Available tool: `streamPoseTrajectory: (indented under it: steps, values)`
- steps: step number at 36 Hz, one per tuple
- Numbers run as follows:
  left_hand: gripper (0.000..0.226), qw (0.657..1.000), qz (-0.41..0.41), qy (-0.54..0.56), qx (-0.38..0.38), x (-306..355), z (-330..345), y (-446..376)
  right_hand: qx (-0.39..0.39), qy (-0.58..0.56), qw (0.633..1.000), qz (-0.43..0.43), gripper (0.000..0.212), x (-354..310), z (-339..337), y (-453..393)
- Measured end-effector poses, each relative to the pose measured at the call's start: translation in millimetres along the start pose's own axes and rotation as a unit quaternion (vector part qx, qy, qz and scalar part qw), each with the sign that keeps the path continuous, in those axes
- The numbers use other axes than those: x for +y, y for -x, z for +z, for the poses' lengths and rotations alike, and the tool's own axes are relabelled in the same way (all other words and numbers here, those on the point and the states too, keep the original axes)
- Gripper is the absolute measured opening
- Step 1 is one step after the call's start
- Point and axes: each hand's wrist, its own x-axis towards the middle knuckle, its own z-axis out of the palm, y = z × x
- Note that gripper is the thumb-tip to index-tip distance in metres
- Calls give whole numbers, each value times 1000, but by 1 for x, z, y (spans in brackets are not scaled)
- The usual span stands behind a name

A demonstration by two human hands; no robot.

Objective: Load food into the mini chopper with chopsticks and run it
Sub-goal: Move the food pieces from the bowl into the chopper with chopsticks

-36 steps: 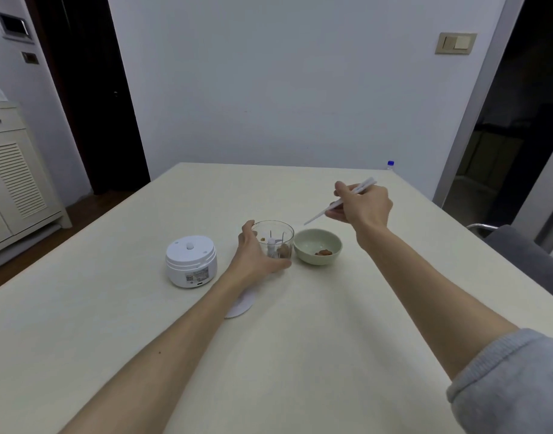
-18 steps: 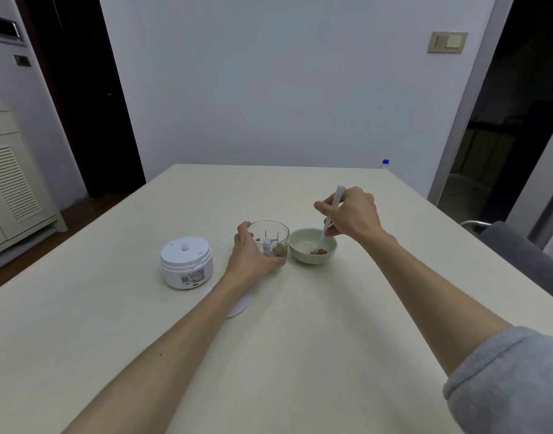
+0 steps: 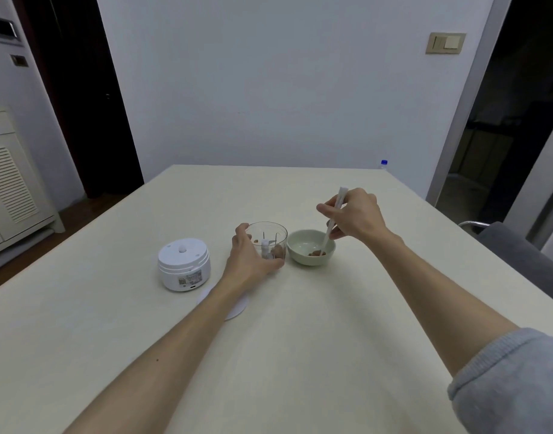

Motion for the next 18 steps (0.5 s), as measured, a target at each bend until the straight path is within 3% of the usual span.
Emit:
streamPoseTrajectory:
  steps: [10,18]
  values:
    - [108,1000,-3,-9,8,0,1,-1,-55,44,996,-49,15,3,11,7]
    - [108,1000,0,-5,9,1,1,-1,-23,-21,999,-27,16,15,12,8]
